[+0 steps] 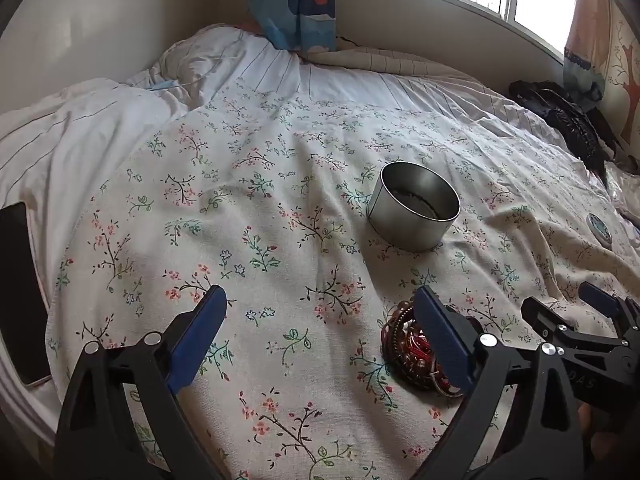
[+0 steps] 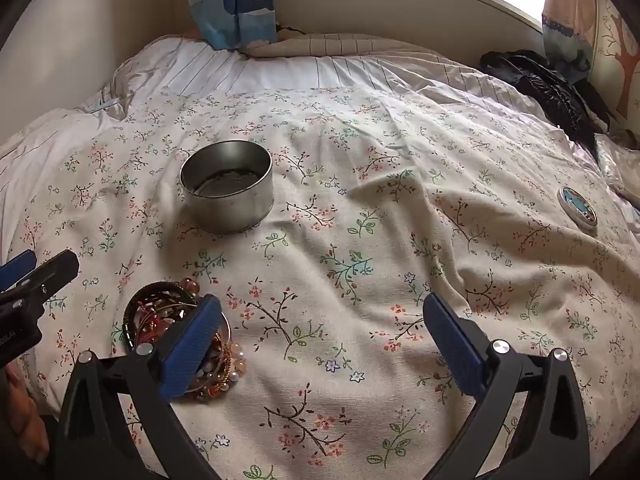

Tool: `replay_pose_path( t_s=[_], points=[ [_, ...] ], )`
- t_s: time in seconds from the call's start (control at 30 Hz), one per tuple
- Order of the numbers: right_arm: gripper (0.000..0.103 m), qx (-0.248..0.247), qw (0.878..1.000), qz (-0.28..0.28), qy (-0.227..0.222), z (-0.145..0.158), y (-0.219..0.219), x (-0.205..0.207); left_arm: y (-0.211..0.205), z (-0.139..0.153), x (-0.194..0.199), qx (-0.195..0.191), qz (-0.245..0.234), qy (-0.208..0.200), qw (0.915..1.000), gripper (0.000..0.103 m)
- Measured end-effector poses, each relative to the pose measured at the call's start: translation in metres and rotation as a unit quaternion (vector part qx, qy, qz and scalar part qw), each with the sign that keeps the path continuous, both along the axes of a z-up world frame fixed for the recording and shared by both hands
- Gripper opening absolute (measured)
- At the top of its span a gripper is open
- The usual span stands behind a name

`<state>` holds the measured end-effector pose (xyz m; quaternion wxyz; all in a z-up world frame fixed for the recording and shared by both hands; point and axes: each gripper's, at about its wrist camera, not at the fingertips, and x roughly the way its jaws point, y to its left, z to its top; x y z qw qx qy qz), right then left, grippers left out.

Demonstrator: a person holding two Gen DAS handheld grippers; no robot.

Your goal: Organize jewelry

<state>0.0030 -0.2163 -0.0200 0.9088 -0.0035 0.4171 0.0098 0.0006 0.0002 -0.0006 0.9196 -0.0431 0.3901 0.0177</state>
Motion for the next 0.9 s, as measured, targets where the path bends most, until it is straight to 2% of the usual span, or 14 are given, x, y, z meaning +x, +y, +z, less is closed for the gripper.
replay_pose_path(
  t_s=[0.1,0.3,0.9],
  points=[
    [0.097,-0.013,1.000,0.001,0.005,0.003,0.000,0.000,0.000,-0.001,-0.001,0.001,0.003,-0.006,1.0000,0.089],
    [0.097,-0.007,1.000,0.002,0.007,-0.004,0.000,0.002,-0.001,-0.006,-0.002,0.012,0.005,-0.013,0.9998,0.090],
    [0.097,-0.004,1.000,0.001,0.016,-0.009,-0.004,0.006,-0.007,-0.005,-0.001,0.015,0.001,-0.003,0.9999,0.094]
  ],
)
